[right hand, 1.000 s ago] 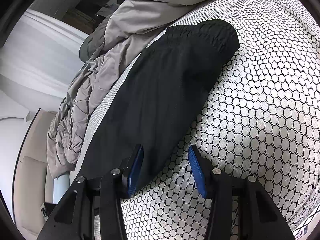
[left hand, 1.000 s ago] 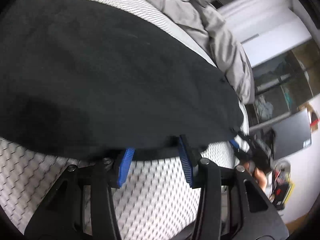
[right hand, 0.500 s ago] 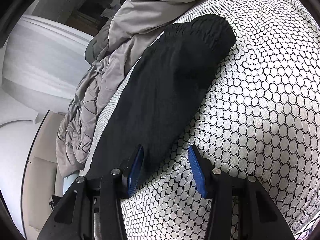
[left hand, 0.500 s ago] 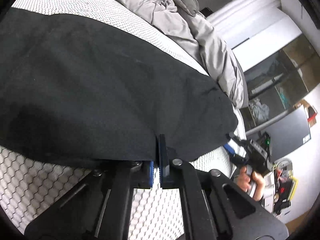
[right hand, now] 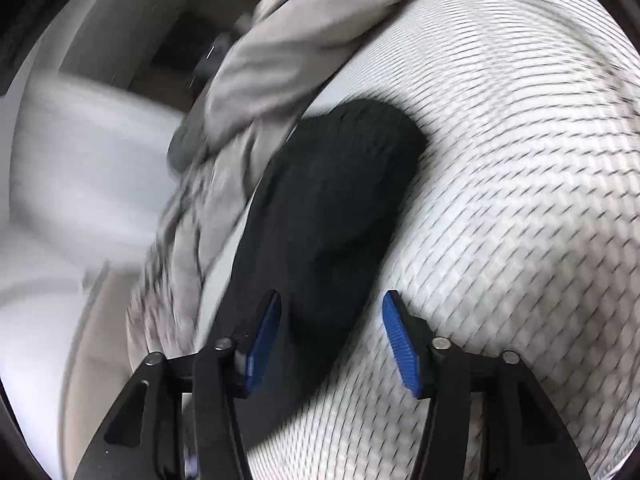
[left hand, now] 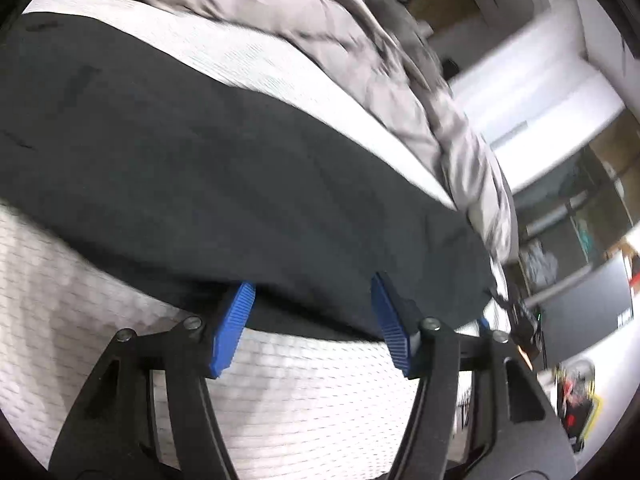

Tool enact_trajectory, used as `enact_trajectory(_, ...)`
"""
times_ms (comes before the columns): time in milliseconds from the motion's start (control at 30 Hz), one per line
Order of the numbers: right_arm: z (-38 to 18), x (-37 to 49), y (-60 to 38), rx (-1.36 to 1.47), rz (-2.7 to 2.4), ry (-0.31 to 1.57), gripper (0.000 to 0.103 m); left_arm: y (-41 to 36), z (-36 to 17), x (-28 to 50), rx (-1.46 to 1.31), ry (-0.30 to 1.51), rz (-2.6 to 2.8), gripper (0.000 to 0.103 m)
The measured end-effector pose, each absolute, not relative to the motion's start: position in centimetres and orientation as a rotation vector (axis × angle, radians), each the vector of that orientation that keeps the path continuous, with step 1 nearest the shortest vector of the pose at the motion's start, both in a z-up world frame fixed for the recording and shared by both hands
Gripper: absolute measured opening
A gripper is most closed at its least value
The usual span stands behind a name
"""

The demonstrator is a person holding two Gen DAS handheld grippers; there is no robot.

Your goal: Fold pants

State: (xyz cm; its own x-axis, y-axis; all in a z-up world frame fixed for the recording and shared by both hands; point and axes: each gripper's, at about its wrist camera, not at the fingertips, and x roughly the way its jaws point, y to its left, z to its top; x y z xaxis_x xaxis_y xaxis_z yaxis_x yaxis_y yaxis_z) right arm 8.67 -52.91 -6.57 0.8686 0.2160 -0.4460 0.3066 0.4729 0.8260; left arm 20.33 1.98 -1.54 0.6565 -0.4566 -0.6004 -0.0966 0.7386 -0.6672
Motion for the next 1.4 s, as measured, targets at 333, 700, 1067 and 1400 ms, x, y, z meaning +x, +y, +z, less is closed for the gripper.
enact_trajectory(333, -6.9, 12.5, -55.7, 1.132, -0.134, 0.445, 0.031, 16.8, -3.2, 14.6, -0.892, 0.718, 0.103, 0.056)
enact_trajectory(700, -3.1, 4.7, -53.6, 0.907, -0.227, 0.516, 0.018, 25.2, -5.7, 10.6, -0.906, 0.715, 0.211, 0.056)
enact_trajectory(1067, -4.4, 5.9, -54.6, 0.982, -0.217, 0.585, 0.047, 27.0, -7.0, 16.0, -0.997, 0.710, 0.251, 0.041)
enact_trajectory(1400, -5.2, 7.0, -53.8, 0.930, -0.143, 0.625, 0.049, 28.5, -7.1, 17.3, -1.115, 0.570, 0.208, 0.000)
